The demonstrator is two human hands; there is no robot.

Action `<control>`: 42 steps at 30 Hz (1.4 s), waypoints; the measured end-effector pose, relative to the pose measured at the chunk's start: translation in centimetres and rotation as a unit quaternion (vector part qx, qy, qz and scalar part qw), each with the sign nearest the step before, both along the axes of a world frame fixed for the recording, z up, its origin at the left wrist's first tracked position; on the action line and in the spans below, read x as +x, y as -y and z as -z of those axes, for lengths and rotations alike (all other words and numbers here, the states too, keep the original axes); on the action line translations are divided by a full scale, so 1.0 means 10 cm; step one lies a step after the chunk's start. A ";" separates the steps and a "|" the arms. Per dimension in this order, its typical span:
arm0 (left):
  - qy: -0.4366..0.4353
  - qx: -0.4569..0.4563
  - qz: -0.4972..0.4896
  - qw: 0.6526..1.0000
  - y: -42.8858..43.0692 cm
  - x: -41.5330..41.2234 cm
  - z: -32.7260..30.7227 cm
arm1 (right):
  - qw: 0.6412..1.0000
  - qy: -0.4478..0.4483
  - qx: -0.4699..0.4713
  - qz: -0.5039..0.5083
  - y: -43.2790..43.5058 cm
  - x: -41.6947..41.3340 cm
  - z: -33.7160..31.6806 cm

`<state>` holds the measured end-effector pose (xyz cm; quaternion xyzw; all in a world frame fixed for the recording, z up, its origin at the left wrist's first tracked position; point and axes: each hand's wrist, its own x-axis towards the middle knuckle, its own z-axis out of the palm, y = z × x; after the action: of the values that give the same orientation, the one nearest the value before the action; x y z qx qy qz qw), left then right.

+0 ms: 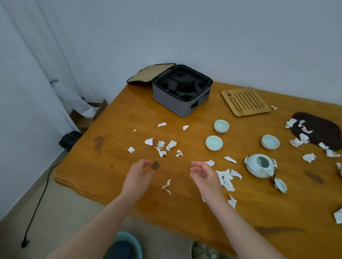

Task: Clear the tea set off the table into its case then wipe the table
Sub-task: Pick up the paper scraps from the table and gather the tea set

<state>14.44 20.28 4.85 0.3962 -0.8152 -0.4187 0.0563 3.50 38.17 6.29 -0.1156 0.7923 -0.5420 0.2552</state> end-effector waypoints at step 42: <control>-0.016 -0.195 0.334 0.922 1.86 -1.54 0.90 | 0.828 -0.488 0.230 -0.153 1.84 -1.19 1.18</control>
<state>-0.94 1.69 -4.14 0.0753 -0.9648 -0.2520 0.0020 -8.38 19.76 -5.49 -0.4221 0.8879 -0.1710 -0.0656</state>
